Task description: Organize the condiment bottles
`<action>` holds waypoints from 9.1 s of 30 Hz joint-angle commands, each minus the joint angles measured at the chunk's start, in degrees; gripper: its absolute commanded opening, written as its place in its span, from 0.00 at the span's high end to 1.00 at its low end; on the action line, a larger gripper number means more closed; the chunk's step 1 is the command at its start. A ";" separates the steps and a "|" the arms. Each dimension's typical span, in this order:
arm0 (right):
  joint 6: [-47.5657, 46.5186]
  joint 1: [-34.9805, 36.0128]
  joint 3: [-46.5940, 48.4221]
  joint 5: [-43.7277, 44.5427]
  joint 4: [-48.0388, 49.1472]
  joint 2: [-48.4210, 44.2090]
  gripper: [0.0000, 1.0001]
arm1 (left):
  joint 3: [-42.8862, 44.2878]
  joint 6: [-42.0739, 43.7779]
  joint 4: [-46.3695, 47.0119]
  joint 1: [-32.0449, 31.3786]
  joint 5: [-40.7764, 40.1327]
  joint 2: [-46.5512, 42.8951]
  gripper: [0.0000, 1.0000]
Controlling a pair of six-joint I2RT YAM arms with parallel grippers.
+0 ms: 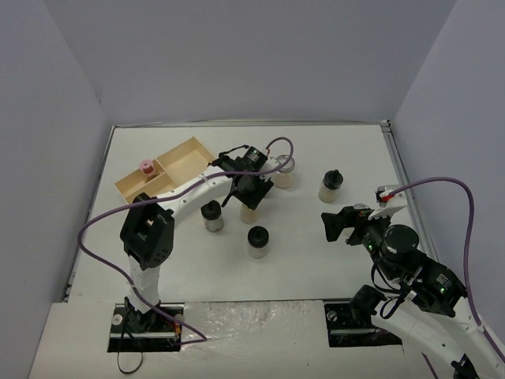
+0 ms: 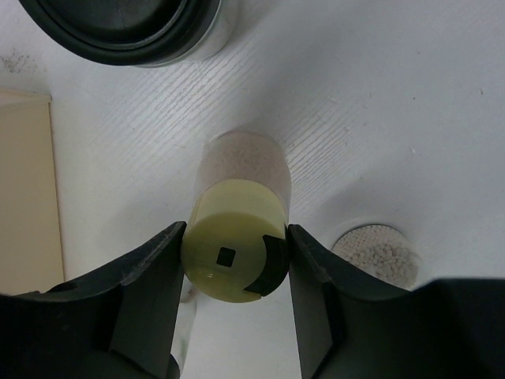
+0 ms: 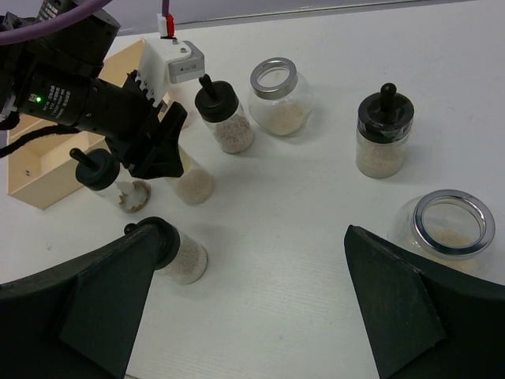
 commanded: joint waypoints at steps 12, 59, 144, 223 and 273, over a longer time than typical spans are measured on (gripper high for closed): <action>1.62 -0.11 1.88 -2.33 3.25 -0.41 0.00 | 13.64 -8.18 -17.28 13.06 -13.77 -21.46 0.89; 0.38 -0.11 -1.17 -7.64 3.61 -0.34 0.00 | 4.97 -14.24 -4.35 55.18 -3.70 -6.52 0.86; 9.20 -37.77 -5.53 3.41 4.22 31.46 0.00 | -34.91 -7.10 9.91 15.17 -18.68 -54.23 0.03; 9.18 -1.54 7.30 3.37 3.07 31.06 0.00 | -15.71 -6.75 11.61 2.71 3.21 -30.83 0.03; 20.16 -2.50 -2.11 7.51 -7.39 6.90 0.00 | 9.02 15.43 2.69 -4.27 15.23 5.13 0.44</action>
